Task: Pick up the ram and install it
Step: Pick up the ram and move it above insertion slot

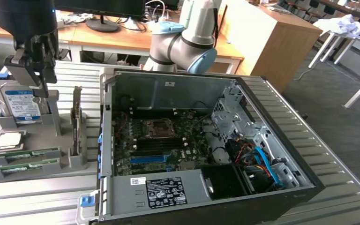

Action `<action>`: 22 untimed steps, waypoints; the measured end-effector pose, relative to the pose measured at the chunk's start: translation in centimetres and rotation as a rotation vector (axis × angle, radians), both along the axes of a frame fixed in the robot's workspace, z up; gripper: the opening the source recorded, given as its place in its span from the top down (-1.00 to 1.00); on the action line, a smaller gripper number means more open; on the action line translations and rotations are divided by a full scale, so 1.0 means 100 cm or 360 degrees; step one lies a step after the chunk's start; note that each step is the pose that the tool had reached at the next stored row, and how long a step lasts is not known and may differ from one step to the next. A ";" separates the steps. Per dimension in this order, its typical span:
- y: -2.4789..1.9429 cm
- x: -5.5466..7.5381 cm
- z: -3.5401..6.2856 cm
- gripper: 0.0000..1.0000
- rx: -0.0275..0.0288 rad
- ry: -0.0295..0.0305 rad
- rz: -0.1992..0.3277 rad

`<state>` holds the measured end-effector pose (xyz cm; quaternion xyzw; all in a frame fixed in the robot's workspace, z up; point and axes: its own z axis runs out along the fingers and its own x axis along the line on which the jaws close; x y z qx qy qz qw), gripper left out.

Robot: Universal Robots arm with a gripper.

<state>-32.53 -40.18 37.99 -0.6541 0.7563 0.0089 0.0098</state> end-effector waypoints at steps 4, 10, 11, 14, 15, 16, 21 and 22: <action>0.0000 -0.001 -0.0006 0.00 0.00000 0.00000 0.0000; 0.0000 -0.002 -0.0010 0.00 -0.00002 0.00002 0.0000; 0.0000 -0.002 -0.0012 0.00 -0.00001 0.00001 0.0000; 0.0000 -0.002 -0.0017 0.00 0.00001 -0.00003 0.0000; 0.0000 -0.003 -0.0019 0.00 0.00002 -0.00003 0.0000; 0.0000 -0.003 -0.0021 0.00 0.00001 -0.00002 0.0000; 0.0000 -0.003 -0.0037 0.00 -0.00005 0.00000 0.0000; 0.0000 -0.004 -0.0041 0.00 -0.00005 0.00000 0.0000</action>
